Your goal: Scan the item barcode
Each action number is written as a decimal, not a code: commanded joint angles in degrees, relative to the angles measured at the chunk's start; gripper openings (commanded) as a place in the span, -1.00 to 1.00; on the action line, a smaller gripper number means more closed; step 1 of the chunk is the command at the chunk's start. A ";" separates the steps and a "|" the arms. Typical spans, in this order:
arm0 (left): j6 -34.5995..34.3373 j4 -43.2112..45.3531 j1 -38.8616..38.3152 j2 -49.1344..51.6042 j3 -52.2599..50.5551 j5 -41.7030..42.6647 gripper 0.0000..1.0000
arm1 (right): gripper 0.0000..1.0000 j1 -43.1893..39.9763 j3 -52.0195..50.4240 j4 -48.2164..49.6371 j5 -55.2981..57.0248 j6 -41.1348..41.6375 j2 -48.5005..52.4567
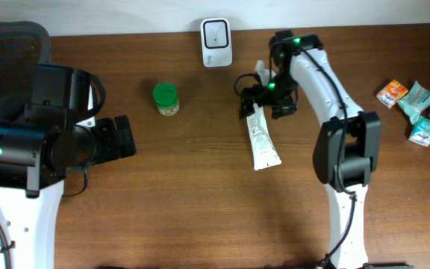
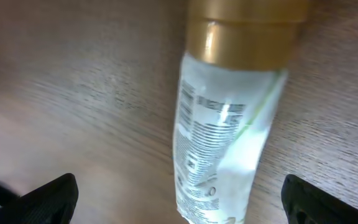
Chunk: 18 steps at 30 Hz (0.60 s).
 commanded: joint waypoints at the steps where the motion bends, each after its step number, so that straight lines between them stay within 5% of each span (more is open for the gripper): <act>1: -0.59 0.09 0.00 -0.66 0.20 -0.22 0.98 | 0.97 0.52 0.90 -0.07 8.20 1.09 -1.27; 9: -0.59 0.09 0.00 -0.66 0.20 -0.22 0.98 | 0.97 0.33 -2.95 1.07 11.91 1.01 -0.13; 15: -0.59 0.09 0.00 -0.66 0.20 -0.22 0.98 | 0.98 -0.79 -10.91 4.31 3.10 -4.55 -0.07; 18: -0.59 0.09 0.00 -0.66 0.20 -0.20 0.98 | 0.64 -1.49 -13.29 5.53 1.95 -4.55 -0.04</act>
